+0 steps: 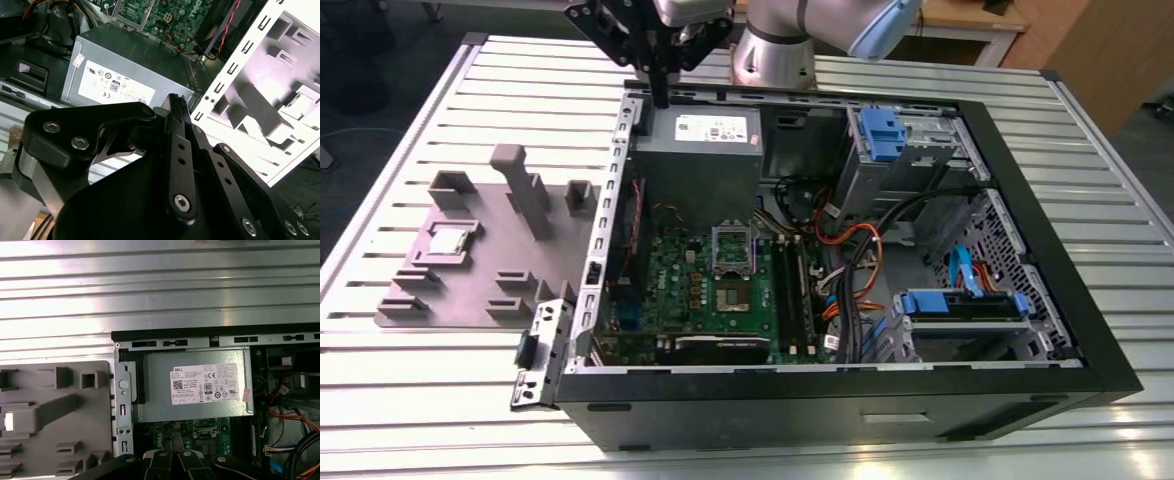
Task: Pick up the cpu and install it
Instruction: 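Reach for the cpu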
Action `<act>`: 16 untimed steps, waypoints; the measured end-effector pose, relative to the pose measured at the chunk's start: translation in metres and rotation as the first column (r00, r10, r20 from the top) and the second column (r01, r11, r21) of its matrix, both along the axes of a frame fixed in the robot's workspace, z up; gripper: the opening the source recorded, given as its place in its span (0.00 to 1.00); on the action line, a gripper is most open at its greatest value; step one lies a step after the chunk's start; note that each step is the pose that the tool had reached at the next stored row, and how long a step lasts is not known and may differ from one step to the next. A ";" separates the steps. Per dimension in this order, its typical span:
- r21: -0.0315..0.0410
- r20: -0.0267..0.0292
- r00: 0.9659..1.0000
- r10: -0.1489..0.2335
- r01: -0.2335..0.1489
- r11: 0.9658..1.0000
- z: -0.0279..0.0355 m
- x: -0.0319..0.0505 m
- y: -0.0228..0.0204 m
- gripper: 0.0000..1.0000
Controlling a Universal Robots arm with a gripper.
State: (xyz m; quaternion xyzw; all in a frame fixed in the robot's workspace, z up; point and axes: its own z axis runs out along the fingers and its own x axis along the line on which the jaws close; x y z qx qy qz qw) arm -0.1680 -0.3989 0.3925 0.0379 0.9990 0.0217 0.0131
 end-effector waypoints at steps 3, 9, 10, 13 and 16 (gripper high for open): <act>0.000 0.000 1.000 0.000 0.000 1.000 0.0000 -0.0012 0.0000 0.11; 0.000 0.000 1.000 0.000 0.000 1.000 0.0000 -0.0022 0.0000 0.11; 0.000 0.000 1.000 0.000 0.000 1.000 0.0000 -0.0024 0.0000 0.11; 0.000 0.000 1.000 0.000 0.000 1.000 0.0000 -0.0031 0.0000 0.11; 0.000 0.000 1.000 0.000 0.000 1.000 0.0000 -0.0036 0.0000 0.11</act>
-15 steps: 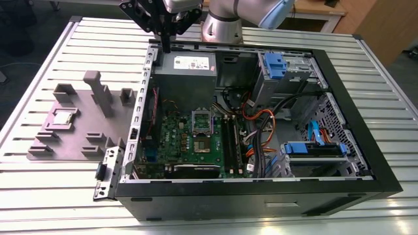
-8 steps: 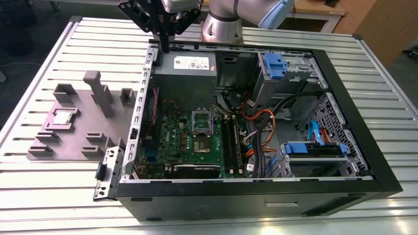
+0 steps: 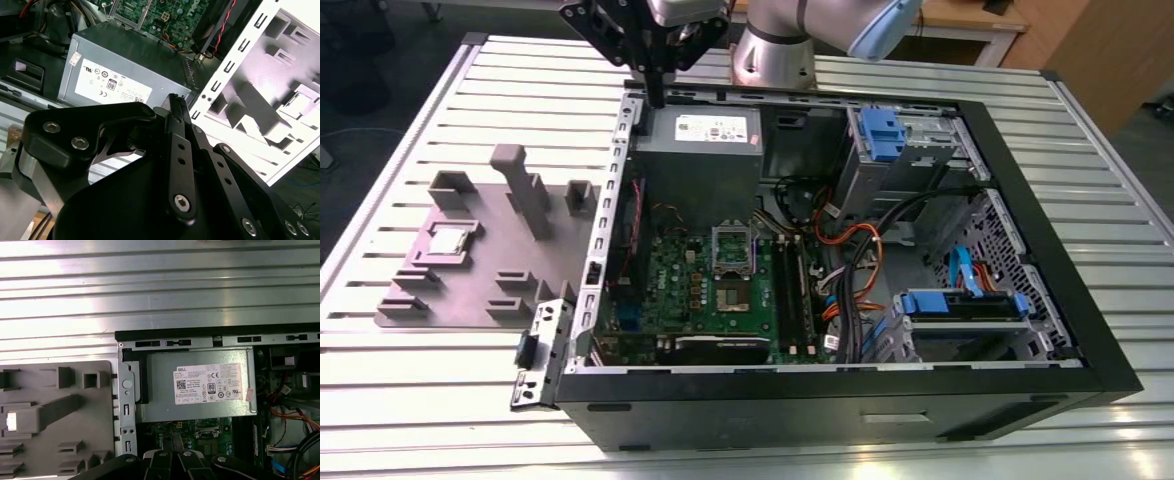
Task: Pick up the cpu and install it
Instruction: 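Reach for the cpu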
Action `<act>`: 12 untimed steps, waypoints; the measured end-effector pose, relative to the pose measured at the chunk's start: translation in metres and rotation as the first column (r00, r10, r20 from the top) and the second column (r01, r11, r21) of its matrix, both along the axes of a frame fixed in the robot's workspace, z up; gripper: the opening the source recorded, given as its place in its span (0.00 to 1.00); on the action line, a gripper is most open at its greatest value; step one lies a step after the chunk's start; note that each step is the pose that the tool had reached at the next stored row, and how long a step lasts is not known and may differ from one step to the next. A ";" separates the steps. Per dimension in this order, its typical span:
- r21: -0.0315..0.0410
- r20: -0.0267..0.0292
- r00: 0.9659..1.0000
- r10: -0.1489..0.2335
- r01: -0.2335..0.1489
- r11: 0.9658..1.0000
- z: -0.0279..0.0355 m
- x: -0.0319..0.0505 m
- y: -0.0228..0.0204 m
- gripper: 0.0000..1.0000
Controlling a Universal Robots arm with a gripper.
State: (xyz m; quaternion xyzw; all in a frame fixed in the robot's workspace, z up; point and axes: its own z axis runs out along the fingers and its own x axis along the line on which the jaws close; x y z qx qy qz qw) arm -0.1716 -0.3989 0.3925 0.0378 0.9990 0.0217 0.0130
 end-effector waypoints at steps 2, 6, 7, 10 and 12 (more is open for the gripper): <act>0.000 0.000 1.000 0.000 0.000 1.000 0.0000 -0.0004 0.0000 0.11; 0.000 0.000 1.000 0.000 0.000 1.000 0.0000 -0.0012 0.0000 0.11; 0.000 0.000 1.000 0.000 0.000 1.000 0.0000 -0.0060 0.0000 0.11; 0.000 0.000 1.000 0.000 0.000 1.000 0.0000 -0.0074 0.0000 0.11; 0.000 0.000 1.000 0.000 0.000 1.000 0.0000 -0.0078 0.0000 0.11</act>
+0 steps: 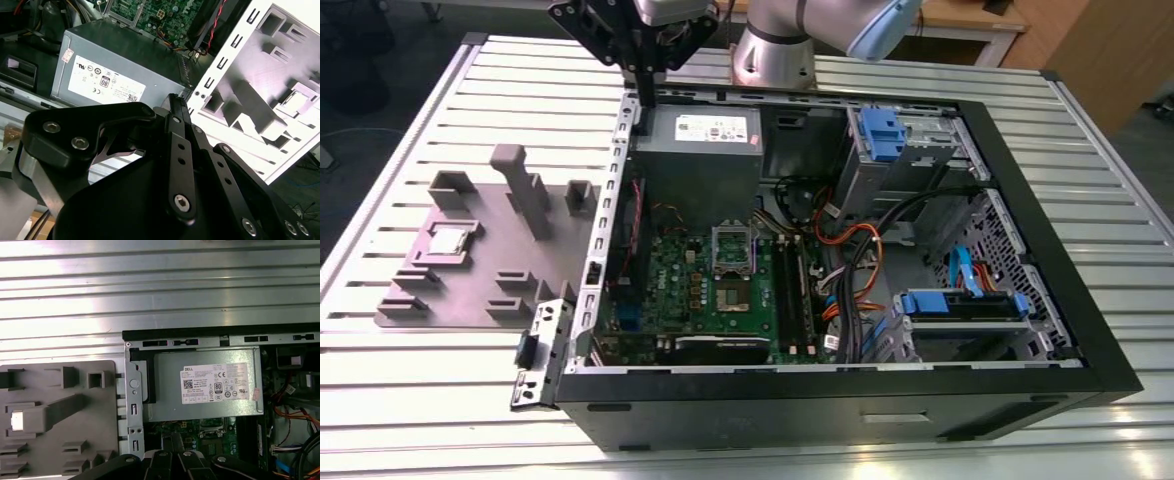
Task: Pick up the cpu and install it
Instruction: 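Reach for the cpu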
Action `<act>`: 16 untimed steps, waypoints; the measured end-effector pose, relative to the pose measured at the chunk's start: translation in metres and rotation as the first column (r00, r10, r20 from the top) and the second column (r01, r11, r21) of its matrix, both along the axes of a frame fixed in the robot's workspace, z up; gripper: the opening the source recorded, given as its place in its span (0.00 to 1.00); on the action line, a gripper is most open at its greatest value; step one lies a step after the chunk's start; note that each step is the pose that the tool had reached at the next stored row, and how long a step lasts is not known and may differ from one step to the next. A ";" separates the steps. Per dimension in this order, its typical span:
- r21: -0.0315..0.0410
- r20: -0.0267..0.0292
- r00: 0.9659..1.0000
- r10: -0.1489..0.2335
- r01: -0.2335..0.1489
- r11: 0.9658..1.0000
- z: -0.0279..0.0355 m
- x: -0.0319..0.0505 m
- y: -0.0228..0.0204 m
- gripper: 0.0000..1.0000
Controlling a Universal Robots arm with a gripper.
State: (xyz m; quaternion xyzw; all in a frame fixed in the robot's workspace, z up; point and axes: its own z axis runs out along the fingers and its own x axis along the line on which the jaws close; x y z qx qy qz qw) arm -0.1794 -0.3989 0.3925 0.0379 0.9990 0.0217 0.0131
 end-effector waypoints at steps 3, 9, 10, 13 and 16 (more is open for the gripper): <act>0.000 0.000 1.000 0.000 0.000 1.000 0.0000 -0.0008 0.0000 0.11; 0.000 0.000 1.000 0.000 0.000 1.000 0.0000 -0.0024 0.0000 0.11; 0.000 0.000 1.000 0.000 0.000 1.000 0.0000 -0.0026 0.0000 0.11; 0.000 0.000 1.000 0.000 0.000 1.000 0.0000 -0.0044 0.0000 0.11; 0.000 0.000 1.000 0.000 0.000 1.000 0.0000 -0.0050 0.0000 0.11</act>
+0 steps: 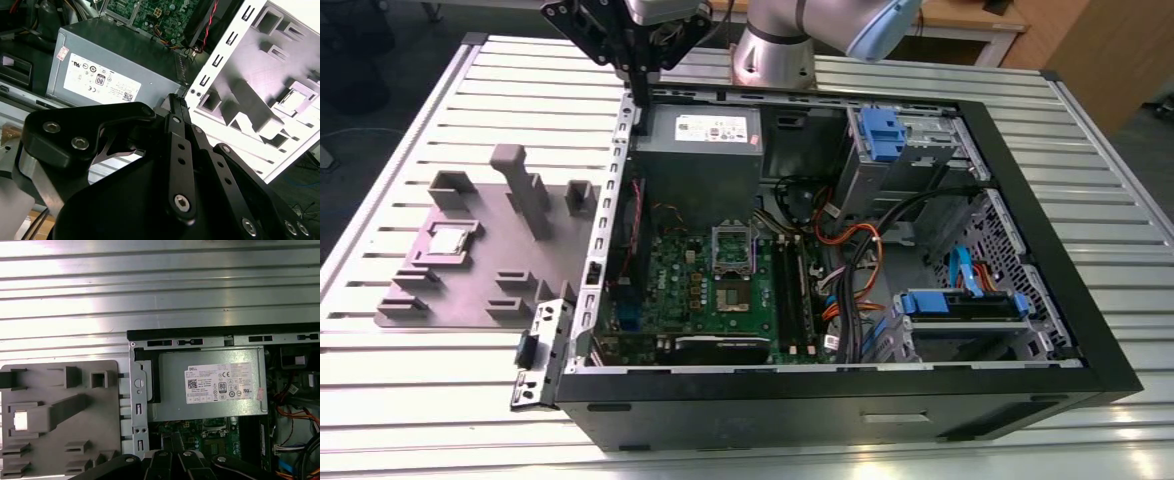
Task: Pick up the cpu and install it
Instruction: 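Reach for the cpu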
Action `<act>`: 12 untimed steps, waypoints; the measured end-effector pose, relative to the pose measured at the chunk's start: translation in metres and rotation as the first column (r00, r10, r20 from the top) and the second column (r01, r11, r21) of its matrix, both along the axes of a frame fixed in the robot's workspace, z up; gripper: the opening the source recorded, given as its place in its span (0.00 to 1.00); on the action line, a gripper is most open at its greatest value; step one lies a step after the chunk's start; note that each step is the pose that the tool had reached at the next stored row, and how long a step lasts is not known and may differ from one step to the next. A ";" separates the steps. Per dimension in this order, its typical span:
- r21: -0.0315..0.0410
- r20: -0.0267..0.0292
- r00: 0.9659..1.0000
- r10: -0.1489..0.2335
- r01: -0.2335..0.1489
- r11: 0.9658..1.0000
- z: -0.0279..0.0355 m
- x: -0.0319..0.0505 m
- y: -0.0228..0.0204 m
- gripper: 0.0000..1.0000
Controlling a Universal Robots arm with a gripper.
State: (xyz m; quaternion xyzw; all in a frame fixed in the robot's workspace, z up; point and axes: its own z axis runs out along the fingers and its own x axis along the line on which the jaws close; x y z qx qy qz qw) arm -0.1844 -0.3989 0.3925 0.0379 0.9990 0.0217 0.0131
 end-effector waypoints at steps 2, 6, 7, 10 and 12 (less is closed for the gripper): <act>0.000 0.000 1.000 0.000 0.000 1.000 0.0000 -0.0005 0.0000 0.11; 0.000 0.000 1.000 0.000 0.000 1.000 0.0000 -0.0016 0.0000 0.11; 0.000 0.000 1.000 0.000 0.000 1.000 0.0000 -0.0019 0.0000 0.11; 0.000 0.000 1.000 0.000 0.000 1.000 0.0000 -0.0026 0.0000 0.11; 0.000 0.000 1.000 0.000 0.000 1.000 0.0000 -0.0031 0.0000 0.11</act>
